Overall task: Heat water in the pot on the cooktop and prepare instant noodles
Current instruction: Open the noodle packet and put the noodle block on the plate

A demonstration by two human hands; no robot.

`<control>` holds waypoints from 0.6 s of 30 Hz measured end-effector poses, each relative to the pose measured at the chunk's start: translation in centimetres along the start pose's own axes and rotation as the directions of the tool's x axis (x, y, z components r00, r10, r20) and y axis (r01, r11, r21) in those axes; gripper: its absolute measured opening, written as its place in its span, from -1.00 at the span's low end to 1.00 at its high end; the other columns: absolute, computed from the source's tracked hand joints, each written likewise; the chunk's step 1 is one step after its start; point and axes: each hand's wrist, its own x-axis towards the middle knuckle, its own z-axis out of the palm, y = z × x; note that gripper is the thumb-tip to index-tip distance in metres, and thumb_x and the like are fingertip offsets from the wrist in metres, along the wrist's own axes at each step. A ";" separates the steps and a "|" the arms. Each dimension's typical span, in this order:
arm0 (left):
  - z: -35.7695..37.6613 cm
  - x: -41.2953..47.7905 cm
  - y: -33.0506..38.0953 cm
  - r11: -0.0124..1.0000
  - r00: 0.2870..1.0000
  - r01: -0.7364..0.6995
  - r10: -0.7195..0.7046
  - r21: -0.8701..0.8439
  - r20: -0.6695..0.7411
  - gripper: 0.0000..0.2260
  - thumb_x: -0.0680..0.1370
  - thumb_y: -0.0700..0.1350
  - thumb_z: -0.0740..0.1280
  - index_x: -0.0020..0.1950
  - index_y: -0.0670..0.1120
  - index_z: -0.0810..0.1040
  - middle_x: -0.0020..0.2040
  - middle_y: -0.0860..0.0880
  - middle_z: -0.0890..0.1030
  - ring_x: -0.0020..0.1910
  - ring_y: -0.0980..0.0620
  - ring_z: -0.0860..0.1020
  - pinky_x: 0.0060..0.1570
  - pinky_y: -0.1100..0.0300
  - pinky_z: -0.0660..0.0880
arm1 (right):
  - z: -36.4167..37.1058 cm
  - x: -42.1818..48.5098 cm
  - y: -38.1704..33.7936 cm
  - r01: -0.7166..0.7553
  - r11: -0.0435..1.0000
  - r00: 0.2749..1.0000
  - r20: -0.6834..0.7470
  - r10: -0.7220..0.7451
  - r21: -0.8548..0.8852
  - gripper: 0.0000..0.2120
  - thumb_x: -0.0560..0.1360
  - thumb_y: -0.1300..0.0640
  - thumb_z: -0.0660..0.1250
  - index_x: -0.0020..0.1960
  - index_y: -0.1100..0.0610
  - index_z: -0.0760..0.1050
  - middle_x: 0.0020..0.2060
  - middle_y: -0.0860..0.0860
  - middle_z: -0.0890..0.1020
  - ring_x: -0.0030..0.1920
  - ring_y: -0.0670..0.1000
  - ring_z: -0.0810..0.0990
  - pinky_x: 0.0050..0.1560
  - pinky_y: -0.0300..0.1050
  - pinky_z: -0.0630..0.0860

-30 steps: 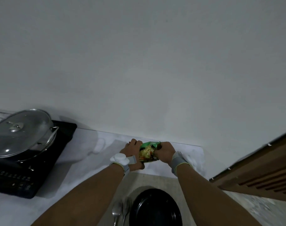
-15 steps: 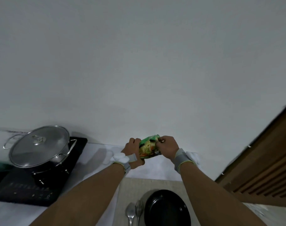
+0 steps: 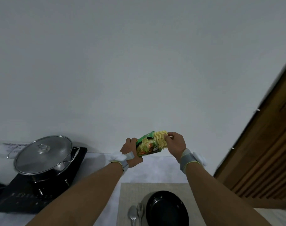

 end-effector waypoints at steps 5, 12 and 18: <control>-0.6 -0.5 0.3 1.000 1.000 0.016 -0.016 0.013 -0.002 -0.53 0.35 -0.11 0.45 0.19 -0.18 0.39 0.11 -0.18 0.41 -0.09 -0.22 0.54 -0.15 0.03 0.51 | -1.4 -0.3 0.1 -0.034 0.994 0.990 -0.131 0.048 0.103 -0.75 0.57 0.09 0.28 0.12 0.23 0.60 -0.02 0.16 0.67 0.02 0.18 0.63 0.16 0.13 0.57; 0.2 -1.3 -0.2 0.998 0.998 0.049 -0.051 0.038 0.029 -0.50 0.36 -0.10 0.46 0.22 -0.17 0.38 0.13 -0.18 0.41 -0.05 -0.21 0.55 -0.09 0.02 0.55 | -2.7 -1.1 2.7 -0.146 0.954 0.948 -0.238 0.211 0.263 -0.71 0.58 0.06 0.25 0.18 0.20 0.57 0.08 0.14 0.64 0.12 0.18 0.59 0.24 0.13 0.53; 1.3 -1.9 -1.0 0.998 0.997 0.057 -0.058 0.032 0.047 -0.45 0.35 -0.10 0.48 0.27 -0.18 0.38 0.16 -0.20 0.41 0.00 -0.24 0.53 -0.04 -0.04 0.54 | -3.5 -1.9 6.1 -0.245 0.927 0.915 -0.250 0.318 0.284 -0.66 0.60 0.06 0.23 0.27 0.24 0.52 0.16 0.16 0.60 0.16 0.18 0.56 0.20 0.03 0.50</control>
